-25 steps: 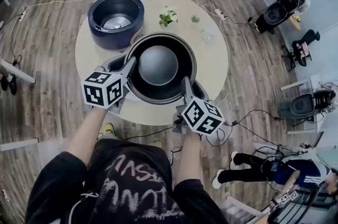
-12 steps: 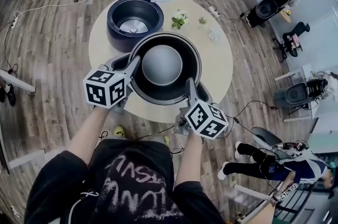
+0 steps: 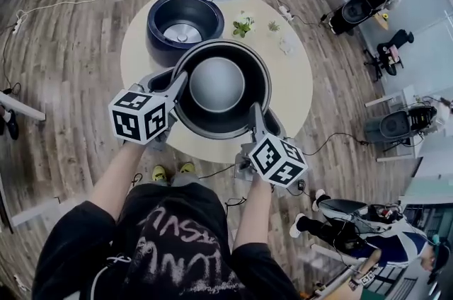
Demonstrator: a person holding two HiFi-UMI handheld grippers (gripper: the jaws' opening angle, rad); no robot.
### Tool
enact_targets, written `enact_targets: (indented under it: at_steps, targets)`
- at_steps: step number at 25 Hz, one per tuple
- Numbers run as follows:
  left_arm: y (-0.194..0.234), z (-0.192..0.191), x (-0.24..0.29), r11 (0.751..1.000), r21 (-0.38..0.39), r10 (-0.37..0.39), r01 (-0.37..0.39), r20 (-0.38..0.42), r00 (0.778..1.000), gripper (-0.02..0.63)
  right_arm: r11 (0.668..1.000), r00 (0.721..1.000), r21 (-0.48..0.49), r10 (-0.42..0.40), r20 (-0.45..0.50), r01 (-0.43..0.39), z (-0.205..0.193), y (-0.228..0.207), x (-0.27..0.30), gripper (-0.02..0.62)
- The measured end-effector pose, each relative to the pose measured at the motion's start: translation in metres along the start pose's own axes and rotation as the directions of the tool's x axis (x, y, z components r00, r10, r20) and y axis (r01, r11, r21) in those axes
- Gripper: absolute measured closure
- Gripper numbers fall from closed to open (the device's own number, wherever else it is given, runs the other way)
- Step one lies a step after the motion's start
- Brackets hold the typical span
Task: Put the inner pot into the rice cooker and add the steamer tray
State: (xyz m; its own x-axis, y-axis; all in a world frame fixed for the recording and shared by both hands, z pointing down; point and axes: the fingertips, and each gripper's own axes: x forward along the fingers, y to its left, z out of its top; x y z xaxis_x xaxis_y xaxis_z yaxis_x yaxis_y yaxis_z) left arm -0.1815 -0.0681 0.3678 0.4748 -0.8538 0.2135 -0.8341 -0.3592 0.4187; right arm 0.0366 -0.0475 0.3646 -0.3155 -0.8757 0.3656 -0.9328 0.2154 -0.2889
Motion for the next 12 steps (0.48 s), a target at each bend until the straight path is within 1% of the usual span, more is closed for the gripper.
enact_targets:
  at_steps: [6,12]
  targets:
    - [-0.008,0.004,0.015,1.000,0.011,0.005,-0.005,-0.005,1.000,0.535,1.000,1.000,0.019,0.012,0.008,-0.012,0.008,-0.014,0.005,0.517]
    - [-0.031,0.021,0.044,0.999,0.041,0.004,-0.005,0.011,1.000,0.535,0.999,0.999,0.025,0.027,0.037,-0.028,0.034,-0.041,0.011,0.515]
